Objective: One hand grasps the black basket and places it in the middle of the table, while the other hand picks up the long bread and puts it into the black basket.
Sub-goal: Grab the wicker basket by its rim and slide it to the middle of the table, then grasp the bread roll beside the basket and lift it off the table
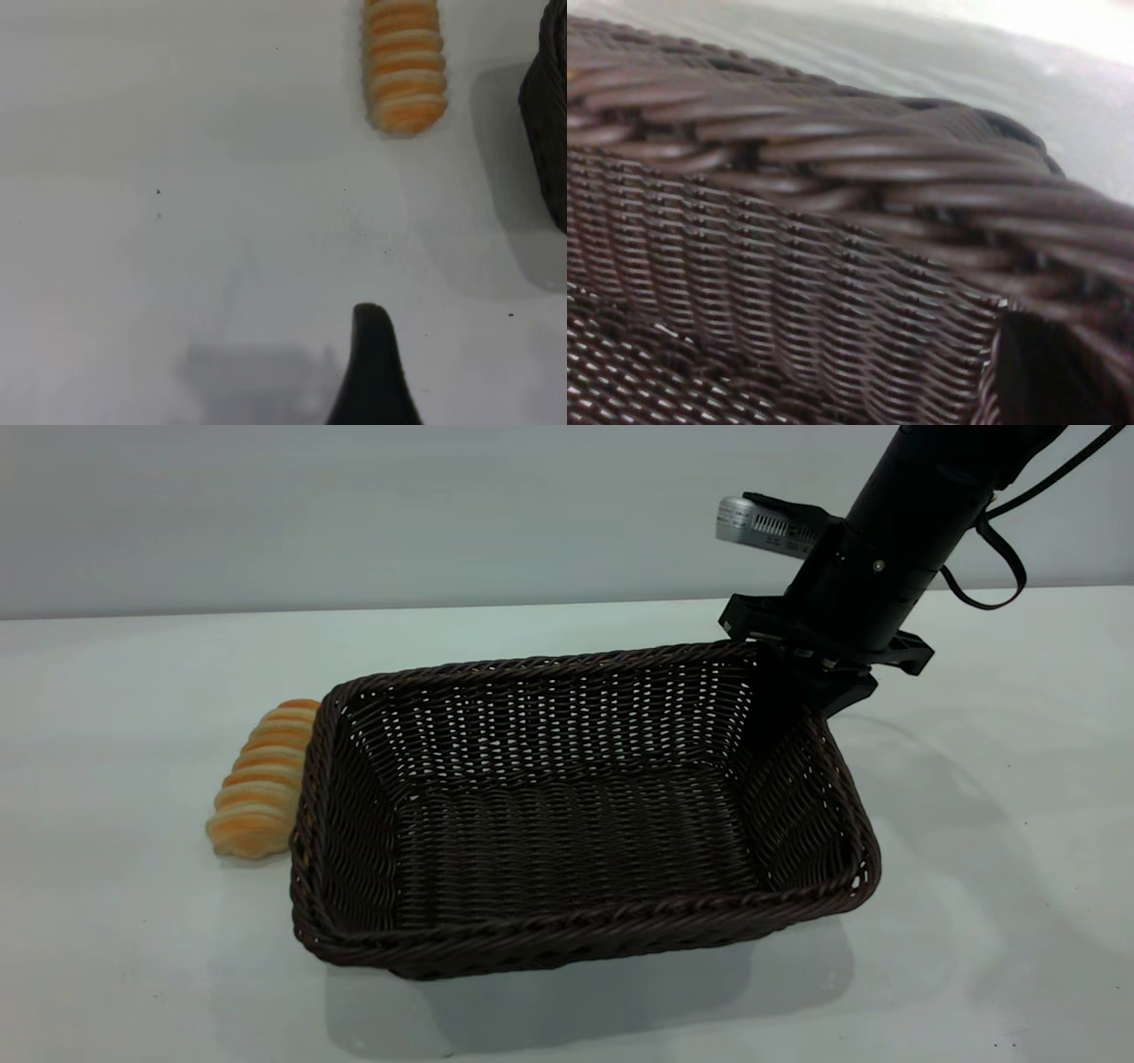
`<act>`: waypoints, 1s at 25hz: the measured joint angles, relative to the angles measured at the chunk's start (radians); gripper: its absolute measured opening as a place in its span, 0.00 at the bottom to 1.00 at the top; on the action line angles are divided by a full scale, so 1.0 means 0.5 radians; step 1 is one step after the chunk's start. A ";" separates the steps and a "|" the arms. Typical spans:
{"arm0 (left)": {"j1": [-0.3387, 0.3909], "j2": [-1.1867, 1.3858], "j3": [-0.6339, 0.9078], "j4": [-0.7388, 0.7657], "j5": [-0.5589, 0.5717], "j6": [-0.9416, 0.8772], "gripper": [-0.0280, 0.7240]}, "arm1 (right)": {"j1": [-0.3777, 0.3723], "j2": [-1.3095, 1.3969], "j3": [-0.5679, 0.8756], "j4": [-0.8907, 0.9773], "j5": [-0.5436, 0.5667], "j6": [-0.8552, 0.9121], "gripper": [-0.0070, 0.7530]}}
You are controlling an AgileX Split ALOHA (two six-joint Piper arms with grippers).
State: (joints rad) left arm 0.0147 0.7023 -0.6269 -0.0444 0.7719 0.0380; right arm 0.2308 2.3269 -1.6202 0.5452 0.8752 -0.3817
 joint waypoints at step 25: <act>0.000 0.005 0.000 -0.004 0.007 -0.003 0.82 | -0.139 -0.382 -0.433 -0.746 0.659 0.267 0.58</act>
State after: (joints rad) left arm 0.0147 0.7047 -0.6269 -0.0463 0.7753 0.0367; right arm 0.1616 2.1362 -1.8367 0.1721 1.2047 -0.2481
